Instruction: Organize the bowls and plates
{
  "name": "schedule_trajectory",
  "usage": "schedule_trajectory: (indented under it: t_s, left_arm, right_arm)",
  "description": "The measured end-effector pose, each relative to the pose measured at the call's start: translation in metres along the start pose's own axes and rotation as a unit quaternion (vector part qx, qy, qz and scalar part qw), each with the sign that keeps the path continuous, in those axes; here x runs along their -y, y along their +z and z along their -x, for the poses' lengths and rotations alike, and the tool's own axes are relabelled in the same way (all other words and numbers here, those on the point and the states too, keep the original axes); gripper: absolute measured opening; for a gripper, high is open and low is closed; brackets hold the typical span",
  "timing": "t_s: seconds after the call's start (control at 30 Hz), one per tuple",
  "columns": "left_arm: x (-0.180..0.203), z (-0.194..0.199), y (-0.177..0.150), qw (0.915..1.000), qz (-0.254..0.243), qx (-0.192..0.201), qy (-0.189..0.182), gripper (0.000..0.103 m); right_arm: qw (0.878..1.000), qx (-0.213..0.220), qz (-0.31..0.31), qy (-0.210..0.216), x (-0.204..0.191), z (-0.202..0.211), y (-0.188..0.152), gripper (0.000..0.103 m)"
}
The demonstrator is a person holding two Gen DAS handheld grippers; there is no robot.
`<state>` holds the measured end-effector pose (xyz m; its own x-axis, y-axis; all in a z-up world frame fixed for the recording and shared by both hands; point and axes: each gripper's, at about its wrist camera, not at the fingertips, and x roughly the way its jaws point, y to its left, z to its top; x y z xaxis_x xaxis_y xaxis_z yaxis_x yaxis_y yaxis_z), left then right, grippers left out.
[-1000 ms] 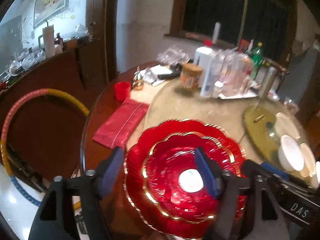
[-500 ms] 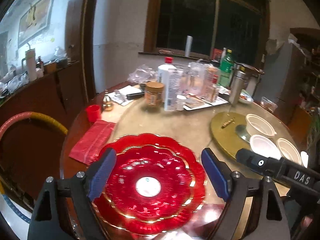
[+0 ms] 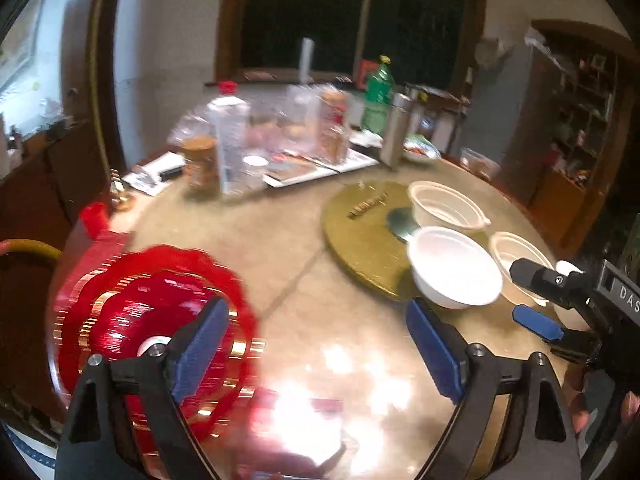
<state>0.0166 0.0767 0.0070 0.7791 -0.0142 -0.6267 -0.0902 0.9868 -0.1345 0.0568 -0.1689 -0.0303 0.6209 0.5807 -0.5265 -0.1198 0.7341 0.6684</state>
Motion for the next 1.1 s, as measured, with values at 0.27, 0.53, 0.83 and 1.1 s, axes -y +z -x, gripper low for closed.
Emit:
schedule_trajectory:
  t_s: [0.27,0.53,0.83,1.1]
  left_arm:
    - [0.044,-0.048,0.015,0.9974,0.028,-0.046,-0.048,0.091]
    - [0.055,-0.095,0.032,0.9917,0.067,-0.087,-0.067,0.091]
    - [0.062,-0.132,0.031,0.9881,0.081,-0.107,-0.076,0.09]
    - [0.068,-0.148,0.019,0.9895,0.047,-0.126,-0.051,0.032]
  right_arm:
    - [0.996,-0.011,-0.083,-0.002,0.05,0.005,0.018,0.082]
    - [0.992,-0.007,-0.128,-0.005,0.068,-0.015,0.041,0.082]
    - [0.991,-0.006,-0.131,-0.033,0.082,-0.039,0.054,0.051]
    - [0.988,-0.047,-0.136,-0.055,0.096,-0.064,0.047,0.021]
